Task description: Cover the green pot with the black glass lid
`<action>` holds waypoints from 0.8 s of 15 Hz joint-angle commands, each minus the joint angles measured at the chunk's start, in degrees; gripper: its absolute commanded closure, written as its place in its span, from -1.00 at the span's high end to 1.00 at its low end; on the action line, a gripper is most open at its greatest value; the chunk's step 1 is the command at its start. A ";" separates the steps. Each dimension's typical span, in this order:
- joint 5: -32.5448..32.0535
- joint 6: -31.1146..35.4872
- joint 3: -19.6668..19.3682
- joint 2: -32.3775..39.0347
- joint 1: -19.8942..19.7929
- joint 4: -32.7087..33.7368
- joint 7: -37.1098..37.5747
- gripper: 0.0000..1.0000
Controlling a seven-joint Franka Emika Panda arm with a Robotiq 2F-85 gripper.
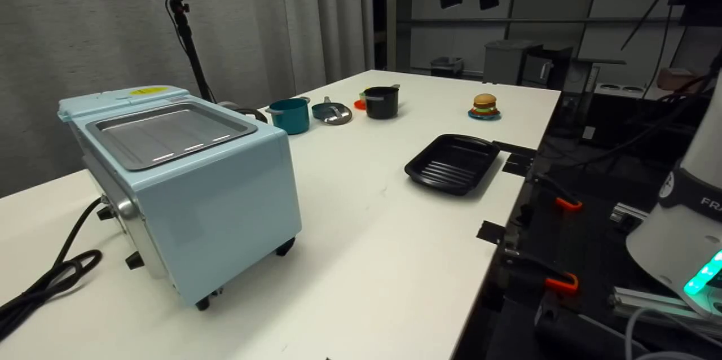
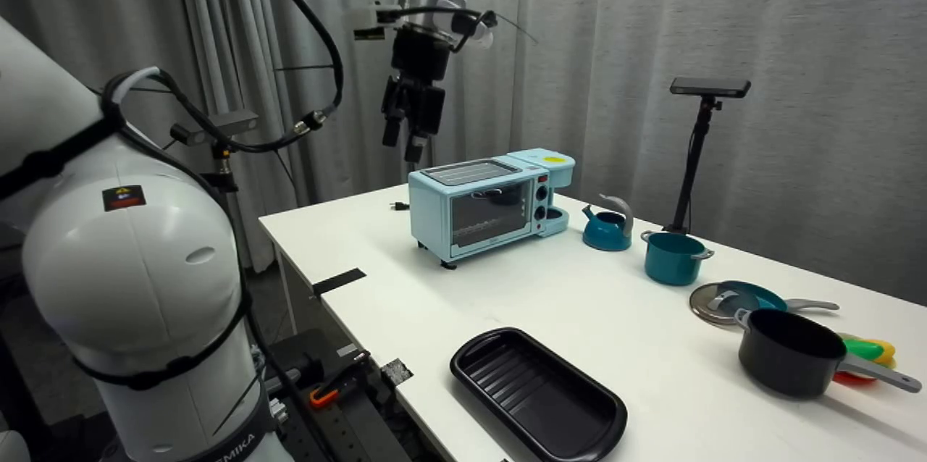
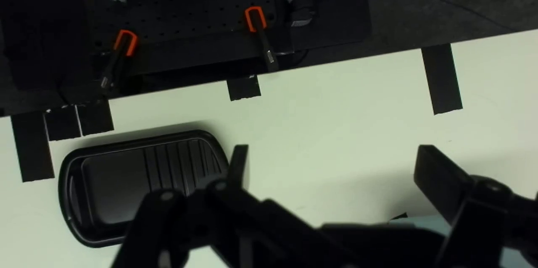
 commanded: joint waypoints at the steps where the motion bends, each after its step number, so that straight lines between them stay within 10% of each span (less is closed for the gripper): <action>1: -3.20 0.46 -0.33 2.58 -2.09 4.31 -0.01 1.00; 12: -14.36 -0.68 -4.75 12.62 -5.77 22.13 -3.54 1.00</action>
